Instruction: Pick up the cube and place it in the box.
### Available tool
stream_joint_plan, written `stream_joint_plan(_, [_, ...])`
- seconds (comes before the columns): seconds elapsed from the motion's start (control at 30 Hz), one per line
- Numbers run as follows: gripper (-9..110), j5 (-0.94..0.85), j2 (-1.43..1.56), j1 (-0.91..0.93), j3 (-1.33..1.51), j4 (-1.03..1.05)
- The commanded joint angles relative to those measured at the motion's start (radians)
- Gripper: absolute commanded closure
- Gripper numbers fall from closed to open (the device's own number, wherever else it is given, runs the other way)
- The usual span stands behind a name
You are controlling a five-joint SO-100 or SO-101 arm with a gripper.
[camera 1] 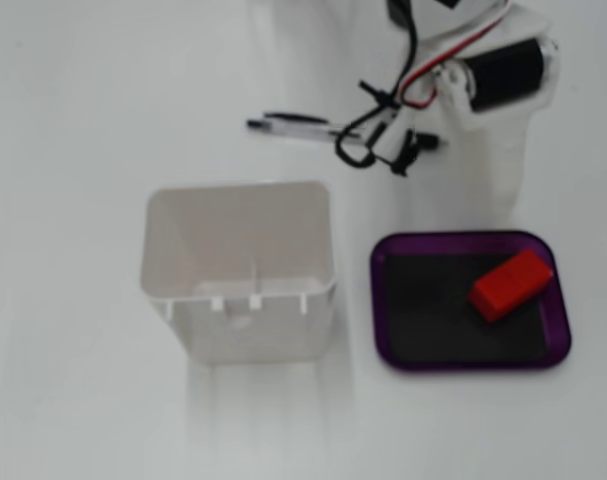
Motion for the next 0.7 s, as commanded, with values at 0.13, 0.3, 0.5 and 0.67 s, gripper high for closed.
stream_joint_plan(0.13, [91, -0.005, 0.391, -0.003, 0.018, 0.250])
stream_joint_plan(0.3, [91, -0.005, 0.626, -0.003, 0.164, 0.380])
stream_joint_plan(0.5, [91, -0.005, 0.953, -0.002, 0.497, 0.402])
stream_joint_plan(0.67, [91, -0.006, 1.246, 0.002, 0.818, 0.339])
